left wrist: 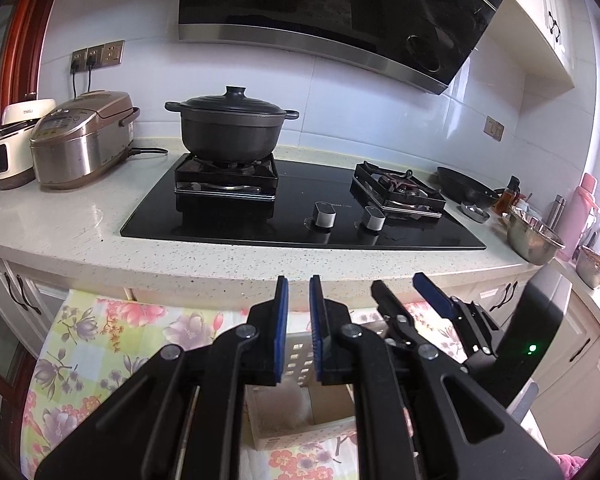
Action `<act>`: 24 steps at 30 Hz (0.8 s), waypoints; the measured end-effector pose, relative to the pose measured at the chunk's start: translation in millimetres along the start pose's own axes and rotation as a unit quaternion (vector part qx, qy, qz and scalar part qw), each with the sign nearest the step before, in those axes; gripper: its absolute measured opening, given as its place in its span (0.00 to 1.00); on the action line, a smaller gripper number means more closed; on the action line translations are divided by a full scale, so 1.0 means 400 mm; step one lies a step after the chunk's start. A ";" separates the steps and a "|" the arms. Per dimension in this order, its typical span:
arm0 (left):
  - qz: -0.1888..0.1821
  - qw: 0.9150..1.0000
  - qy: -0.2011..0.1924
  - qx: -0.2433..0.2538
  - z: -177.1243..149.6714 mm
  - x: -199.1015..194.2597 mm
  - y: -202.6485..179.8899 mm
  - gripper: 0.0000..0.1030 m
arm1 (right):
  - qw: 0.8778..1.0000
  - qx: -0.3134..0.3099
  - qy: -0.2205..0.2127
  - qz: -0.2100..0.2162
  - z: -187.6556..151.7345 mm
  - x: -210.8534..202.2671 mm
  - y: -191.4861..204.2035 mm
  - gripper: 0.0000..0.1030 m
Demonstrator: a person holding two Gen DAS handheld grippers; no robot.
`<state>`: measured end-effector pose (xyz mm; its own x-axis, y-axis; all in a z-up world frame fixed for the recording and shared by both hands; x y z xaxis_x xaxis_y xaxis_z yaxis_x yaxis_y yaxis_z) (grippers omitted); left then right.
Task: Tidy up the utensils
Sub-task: 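Lower both spoons into the white caddy and open both tools, then move both open tools back down to the wooden chopsticks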
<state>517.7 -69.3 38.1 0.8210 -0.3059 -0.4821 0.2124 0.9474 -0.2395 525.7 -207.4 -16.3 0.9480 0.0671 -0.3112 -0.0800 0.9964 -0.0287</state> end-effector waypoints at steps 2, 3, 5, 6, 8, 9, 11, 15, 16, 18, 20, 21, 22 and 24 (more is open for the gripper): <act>0.003 1.000 0.000 -0.002 -0.003 -0.012 0.000 0.32 | 1.000 0.001 -0.001 -0.001 0.003 -0.021 -0.007 0.48; 0.005 1.000 -0.002 -0.004 -0.004 -0.019 0.002 0.38 | 1.000 0.002 -0.002 -0.002 0.005 -0.035 -0.010 0.48; 0.013 1.000 -0.008 -0.005 -0.005 -0.040 0.005 0.43 | 1.000 0.004 -0.003 -0.004 0.005 -0.074 -0.020 0.48; 0.016 1.000 -0.008 -0.005 -0.009 -0.050 0.005 0.48 | 1.000 0.006 -0.003 -0.004 0.004 -0.092 -0.023 0.48; 0.023 1.000 -0.010 -0.012 -0.021 -0.081 0.014 0.66 | 1.000 0.012 -0.003 -0.002 0.000 -0.138 -0.031 0.48; 0.028 0.999 -0.014 -0.015 -0.031 -0.101 0.020 0.70 | 1.000 0.014 -0.003 -0.001 -0.005 -0.165 -0.033 0.48; 0.036 0.999 -0.017 -0.013 -0.052 -0.134 0.029 0.82 | 1.000 0.018 -0.003 0.000 -0.020 -0.218 -0.034 0.50; 0.065 0.998 -0.021 -0.003 -0.128 -0.200 0.052 0.95 | 1.000 0.026 0.012 0.002 -0.076 -0.313 -0.027 0.53; 0.071 0.997 -0.020 0.002 -0.153 -0.214 0.056 0.95 | 0.999 0.030 0.020 0.003 -0.099 -0.340 -0.023 0.54; 0.081 0.996 -0.019 0.013 -0.205 -0.241 0.064 0.95 | 0.999 0.034 0.030 0.002 -0.134 -0.380 -0.018 0.55; 0.088 0.996 -0.014 0.025 -0.264 -0.262 0.070 0.95 | 0.999 0.037 0.039 0.001 -0.169 -0.413 -0.009 0.59; 0.092 0.995 -0.010 0.028 -0.293 -0.270 0.074 0.95 | 0.998 0.037 0.045 0.000 -0.187 -0.426 -0.005 0.60; 0.096 0.995 -0.005 0.029 -0.322 -0.276 0.080 0.95 | 0.998 0.036 0.053 -0.002 -0.207 -0.439 -0.001 0.61; 0.106 0.994 0.002 0.025 -0.377 -0.284 0.095 0.95 | 0.997 0.035 0.070 -0.005 -0.252 -0.468 0.008 0.61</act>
<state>352.5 -12.9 -43.2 0.8477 -0.0995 -0.5210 0.0610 0.9940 -0.0907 316.9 -221.9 -53.9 0.8957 0.0537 -0.4413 -0.0442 0.9985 0.0317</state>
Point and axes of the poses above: each gripper's, at about its wrist camera, not at the fingertips, and x roughly the way its jaws point, y to its left, z to its top, the point moved 7 cm from there along x, roughly the way its jaws point, and after that the axes turned 5 degrees about -x, right-handed, at the moved point
